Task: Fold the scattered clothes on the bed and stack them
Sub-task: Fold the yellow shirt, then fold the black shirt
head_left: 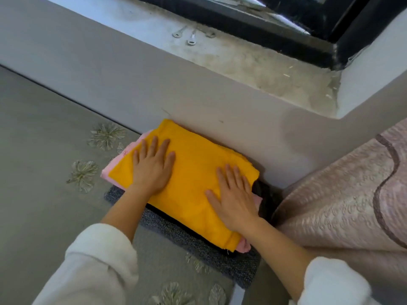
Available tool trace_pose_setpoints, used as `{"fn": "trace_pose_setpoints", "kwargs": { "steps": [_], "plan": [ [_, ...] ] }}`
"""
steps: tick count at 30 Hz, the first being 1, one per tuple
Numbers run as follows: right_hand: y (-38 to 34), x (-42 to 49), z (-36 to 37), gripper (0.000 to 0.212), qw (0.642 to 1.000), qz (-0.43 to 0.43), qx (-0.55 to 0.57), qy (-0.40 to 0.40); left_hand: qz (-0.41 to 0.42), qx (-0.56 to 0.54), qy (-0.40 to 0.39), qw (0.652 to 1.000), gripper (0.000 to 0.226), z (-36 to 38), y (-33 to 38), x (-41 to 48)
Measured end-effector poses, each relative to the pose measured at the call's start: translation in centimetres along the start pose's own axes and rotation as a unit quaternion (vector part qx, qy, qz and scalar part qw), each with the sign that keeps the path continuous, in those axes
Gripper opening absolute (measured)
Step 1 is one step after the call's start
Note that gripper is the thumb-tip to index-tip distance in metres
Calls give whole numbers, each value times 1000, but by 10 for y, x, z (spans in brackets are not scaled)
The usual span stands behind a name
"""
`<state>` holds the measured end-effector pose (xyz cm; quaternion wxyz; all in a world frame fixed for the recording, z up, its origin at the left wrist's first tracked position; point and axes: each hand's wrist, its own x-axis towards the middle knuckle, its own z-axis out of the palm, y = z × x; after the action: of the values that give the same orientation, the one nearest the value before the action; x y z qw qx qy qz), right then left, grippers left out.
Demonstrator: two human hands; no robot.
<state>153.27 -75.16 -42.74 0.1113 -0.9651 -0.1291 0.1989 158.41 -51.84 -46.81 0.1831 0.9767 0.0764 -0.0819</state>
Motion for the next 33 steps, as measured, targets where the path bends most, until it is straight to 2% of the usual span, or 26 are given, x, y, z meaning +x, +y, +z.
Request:
{"fn": "trace_pose_setpoints", "kwargs": {
  "steps": [2,5,8,12,22,28,33],
  "plan": [
    [19,-4,4,84,998,50,5,-36,-33,2,-23,999,60,1,-5,0],
    [37,-12,0,81,995,69,-1,-78,-46,20,-49,998,61,0,-5,-2],
    [36,-15,-8,71,997,50,-6,-54,-65,13,-40,997,62,-7,9,-12],
    [25,-36,-19,63,1000,20,16,-7,-53,-20,20,998,57,-15,29,-62],
    [-6,-171,3,58,993,-107,40,-4,-117,-71,29,990,50,-19,63,-277],
    [-36,-260,25,59,980,-193,-24,-34,-211,-56,65,974,48,-19,68,-418],
    [-88,-344,41,55,954,-288,-54,-69,-296,-71,93,948,45,-26,58,-543]
  ]
}}
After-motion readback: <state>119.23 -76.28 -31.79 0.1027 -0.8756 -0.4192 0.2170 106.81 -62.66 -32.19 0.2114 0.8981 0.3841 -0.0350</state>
